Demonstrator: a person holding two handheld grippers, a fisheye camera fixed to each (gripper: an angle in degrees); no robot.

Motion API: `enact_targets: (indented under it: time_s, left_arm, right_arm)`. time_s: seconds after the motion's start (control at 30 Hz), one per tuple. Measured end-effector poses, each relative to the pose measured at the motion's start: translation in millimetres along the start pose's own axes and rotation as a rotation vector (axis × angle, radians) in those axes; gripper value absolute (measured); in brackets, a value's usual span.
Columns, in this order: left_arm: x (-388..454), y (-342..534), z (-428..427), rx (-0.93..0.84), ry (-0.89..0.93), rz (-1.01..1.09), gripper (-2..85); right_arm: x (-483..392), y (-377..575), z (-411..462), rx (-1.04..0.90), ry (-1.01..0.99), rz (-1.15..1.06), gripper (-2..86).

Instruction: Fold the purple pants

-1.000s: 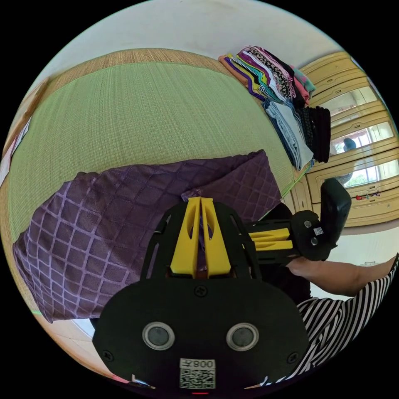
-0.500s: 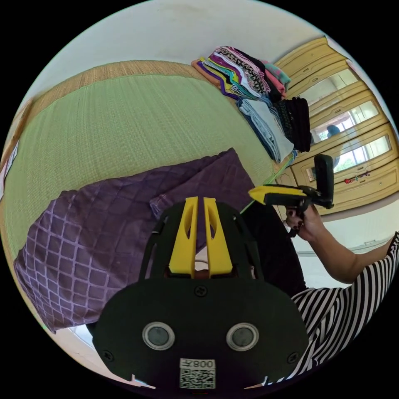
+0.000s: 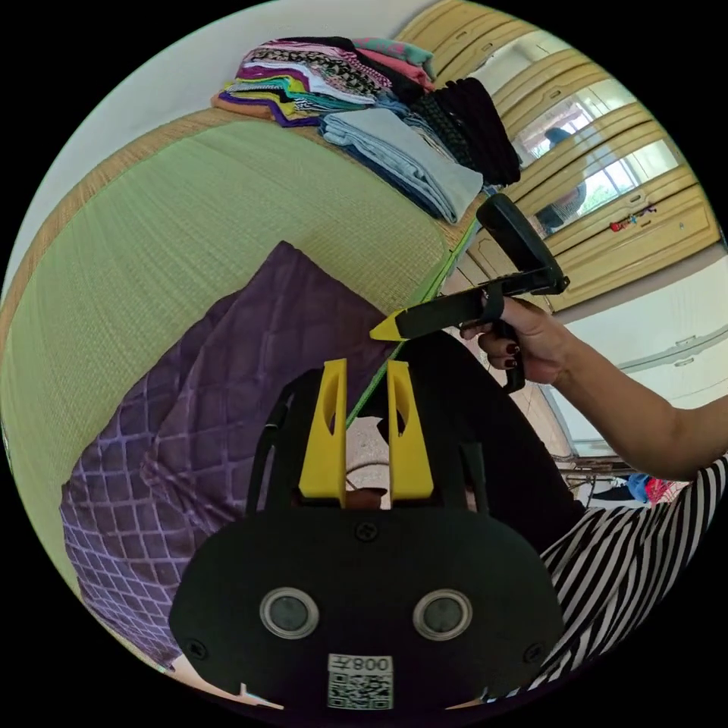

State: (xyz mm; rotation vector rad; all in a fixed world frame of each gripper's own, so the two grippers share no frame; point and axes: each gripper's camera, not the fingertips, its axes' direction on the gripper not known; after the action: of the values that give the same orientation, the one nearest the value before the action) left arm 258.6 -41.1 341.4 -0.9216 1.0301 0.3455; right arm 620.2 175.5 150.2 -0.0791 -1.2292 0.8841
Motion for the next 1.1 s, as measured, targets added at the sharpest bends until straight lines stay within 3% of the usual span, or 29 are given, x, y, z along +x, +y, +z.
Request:
enact_targets:
  time_s: [0.17,0.3,0.53,0.73,1.1]
  left_arm:
    - [40,-11,33,-0.083,-0.171,0.111,11.6]
    - [55,-10,42,-0.097,-0.315,0.104,8.5]
    - [44,11,31,-0.013,-0.133,-0.035,3.7]
    - [46,42,15,0.055,-0.099,-0.057,2.9]
    - [45,110,-16,0.109,-0.119,-0.012,2.4]
  right_arm:
    - [5,-2,-26,-0.005,-0.094,0.001,8.1]
    - [0,-7,-37,-0.010,-0.131,-0.017,8.3]
    - [-9,-10,-68,0.005,-0.151,-0.048,9.2]
    - [8,-21,-96,0.129,-0.163,0.024,9.0]
    - [4,-85,-27,-0.018,-0.142,0.067,9.0]
